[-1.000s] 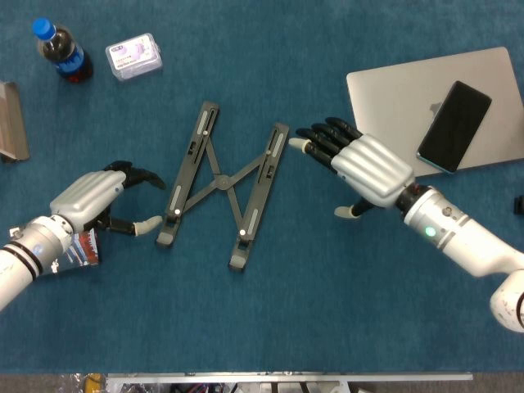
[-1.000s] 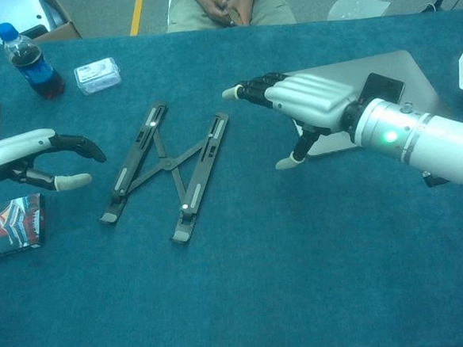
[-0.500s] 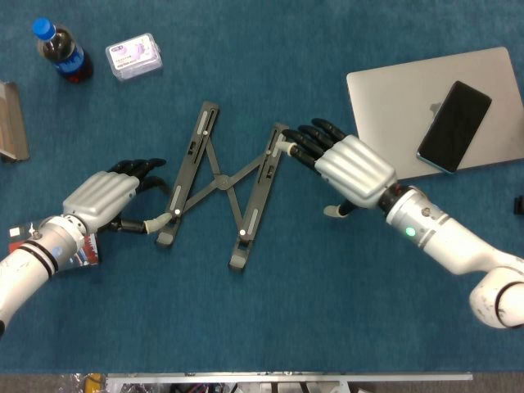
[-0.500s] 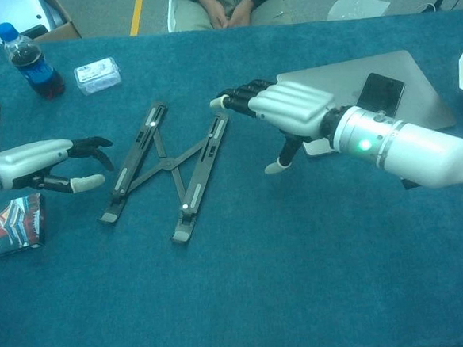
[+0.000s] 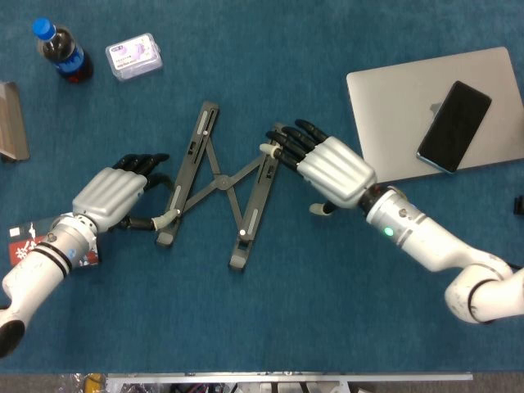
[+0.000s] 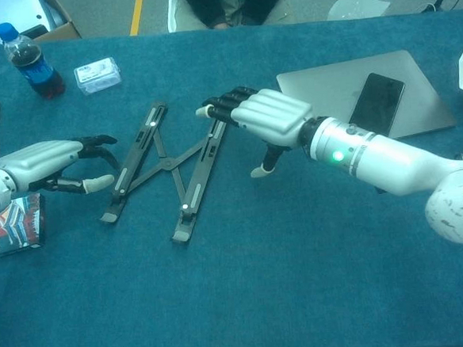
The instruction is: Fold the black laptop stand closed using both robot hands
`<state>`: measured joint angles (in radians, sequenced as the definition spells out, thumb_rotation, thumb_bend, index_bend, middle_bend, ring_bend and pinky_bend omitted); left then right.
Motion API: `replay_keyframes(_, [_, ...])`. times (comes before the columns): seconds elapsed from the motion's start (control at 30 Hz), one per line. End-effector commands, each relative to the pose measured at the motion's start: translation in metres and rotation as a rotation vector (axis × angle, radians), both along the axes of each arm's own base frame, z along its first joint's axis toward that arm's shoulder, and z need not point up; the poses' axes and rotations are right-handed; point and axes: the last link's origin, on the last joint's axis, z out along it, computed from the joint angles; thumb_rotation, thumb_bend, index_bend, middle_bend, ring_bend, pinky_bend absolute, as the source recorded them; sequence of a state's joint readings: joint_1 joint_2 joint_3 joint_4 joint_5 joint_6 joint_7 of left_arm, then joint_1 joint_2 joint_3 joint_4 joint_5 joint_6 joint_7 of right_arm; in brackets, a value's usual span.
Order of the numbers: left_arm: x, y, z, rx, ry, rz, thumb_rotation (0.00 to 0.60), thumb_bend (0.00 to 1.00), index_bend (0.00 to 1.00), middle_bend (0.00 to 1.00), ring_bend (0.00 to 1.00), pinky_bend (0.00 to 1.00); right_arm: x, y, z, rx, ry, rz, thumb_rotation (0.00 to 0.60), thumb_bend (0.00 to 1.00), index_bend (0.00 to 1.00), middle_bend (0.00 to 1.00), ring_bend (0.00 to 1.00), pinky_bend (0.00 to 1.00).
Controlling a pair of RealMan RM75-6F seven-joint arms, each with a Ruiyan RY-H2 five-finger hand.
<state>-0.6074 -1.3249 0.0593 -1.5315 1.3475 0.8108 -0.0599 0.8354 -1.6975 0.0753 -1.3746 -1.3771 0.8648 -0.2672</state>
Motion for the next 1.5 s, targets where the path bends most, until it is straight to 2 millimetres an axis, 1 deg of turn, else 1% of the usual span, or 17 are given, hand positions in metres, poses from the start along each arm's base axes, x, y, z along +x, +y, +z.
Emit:
replay_keyframes(0.03, [0.0, 0.001, -0.003, 0.014, 0.011, -0.008, 0.143, 0.28, 0.25, 0.02, 0.0, 0.02, 0.005, -0.001, -0.009, -0.004, -0.004, 0.029, 0.6, 0.03, 0.0, 0.01, 0.0, 0.03])
replay_keyframes(0.2, [-0.002, 0.002, -0.005, 0.02, 0.022, -0.007, 0.144, 0.28, 0.25, 0.02, 0.0, 0.02, 0.01, -0.003, -0.021, -0.003, -0.007, 0.043, 0.6, 0.03, 0.0, 0.01, 0.0, 0.03])
replay_keyframes(0.5, [-0.005, 0.002, -0.009, 0.019, 0.025, 0.005, 0.143, 0.28, 0.25, 0.02, 0.0, 0.02, 0.018, -0.007, -0.033, -0.024, -0.013, 0.058, 0.6, 0.03, 0.0, 0.01, 0.0, 0.03])
replay_keyframes(0.83, [-0.01, 0.006, -0.005, 0.037, 0.043, 0.011, 0.144, 0.28, 0.25, 0.02, 0.0, 0.02, 0.02, -0.01, -0.034, -0.026, -0.025, 0.058, 0.6, 0.03, 0.0, 0.01, 0.0, 0.03])
replay_keyframes(1.0, [-0.012, 0.004, -0.009, 0.018, 0.036, 0.027, 0.143, 0.28, 0.25, 0.02, 0.0, 0.02, 0.021, -0.011, -0.035, -0.028, -0.024, 0.058, 0.6, 0.03, 0.0, 0.0, 0.0, 0.03])
replay_keyframes(1.2, [-0.006, 0.0, -0.015, -0.007, 0.011, 0.033, 0.142, 0.28, 0.25, 0.02, 0.0, 0.02, 0.021, -0.013, -0.037, -0.035, -0.015, 0.061, 0.6, 0.03, 0.0, 0.0, 0.0, 0.03])
replay_keyframes(1.5, [0.005, -0.004, -0.017, -0.021, -0.029, 0.023, 0.136, 0.28, 0.25, 0.02, 0.0, 0.02, 0.023, -0.017, -0.05, -0.043, 0.001, 0.069, 0.6, 0.03, 0.0, 0.0, 0.0, 0.03])
